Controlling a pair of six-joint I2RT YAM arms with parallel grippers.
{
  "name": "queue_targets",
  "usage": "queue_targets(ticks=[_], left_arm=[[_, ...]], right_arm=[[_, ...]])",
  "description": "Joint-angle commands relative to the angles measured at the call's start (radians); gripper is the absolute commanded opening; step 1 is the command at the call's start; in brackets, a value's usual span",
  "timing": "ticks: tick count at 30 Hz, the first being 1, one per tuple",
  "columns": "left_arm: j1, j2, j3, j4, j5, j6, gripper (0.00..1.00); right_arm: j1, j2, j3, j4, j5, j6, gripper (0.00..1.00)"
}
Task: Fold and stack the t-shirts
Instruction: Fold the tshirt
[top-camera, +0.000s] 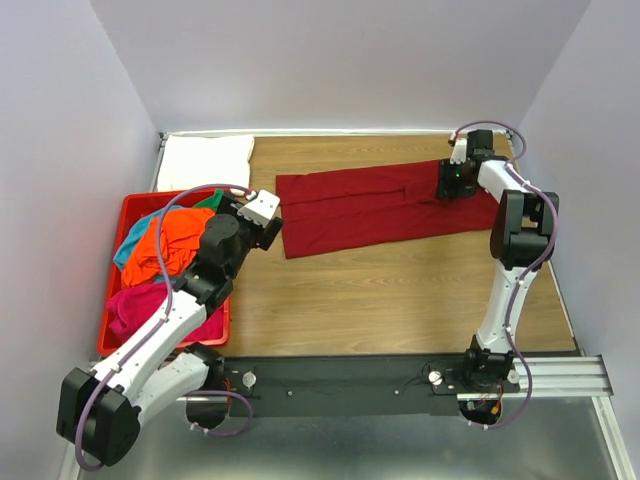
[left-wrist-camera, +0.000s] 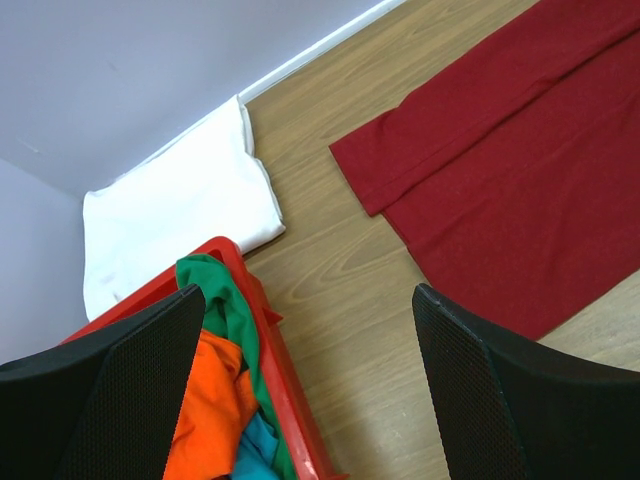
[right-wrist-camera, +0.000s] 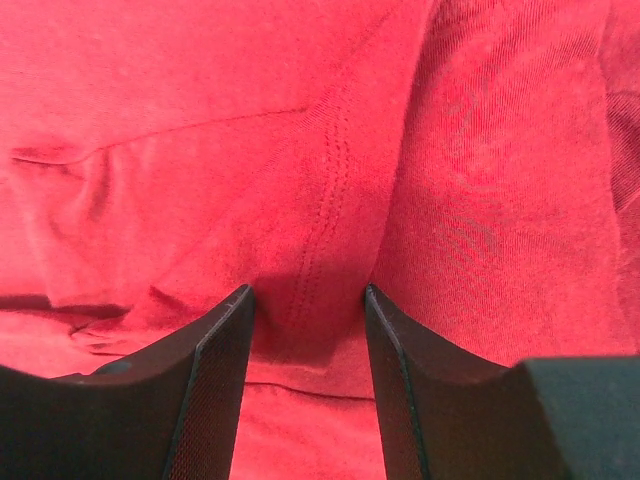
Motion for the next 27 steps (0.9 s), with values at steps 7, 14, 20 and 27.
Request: queue_targets(ticks=[7, 14, 20, 27], left_arm=[[-0.005, 0.007, 0.019, 0.025, 0.024, -0.003, 0.91], [-0.003, 0.015, 0.019, 0.025, 0.026, 0.002, 0.91], [-0.005, 0.015, 0.018, 0.025, 0.026, 0.003, 0.91], [-0.005, 0.030, 0.015, 0.030, 0.029, 0.003, 0.91]], right_arm=[[-0.014, 0.047, -0.016, -0.017, -0.032, 0.028, 0.44], [-0.014, 0.015, 0.023, -0.019, -0.082, 0.030, 0.17], [-0.014, 0.020, 0.082, -0.027, -0.165, 0.051, 0.05], [0.003, 0.131, 0.268, -0.037, -0.315, 0.099, 0.04]])
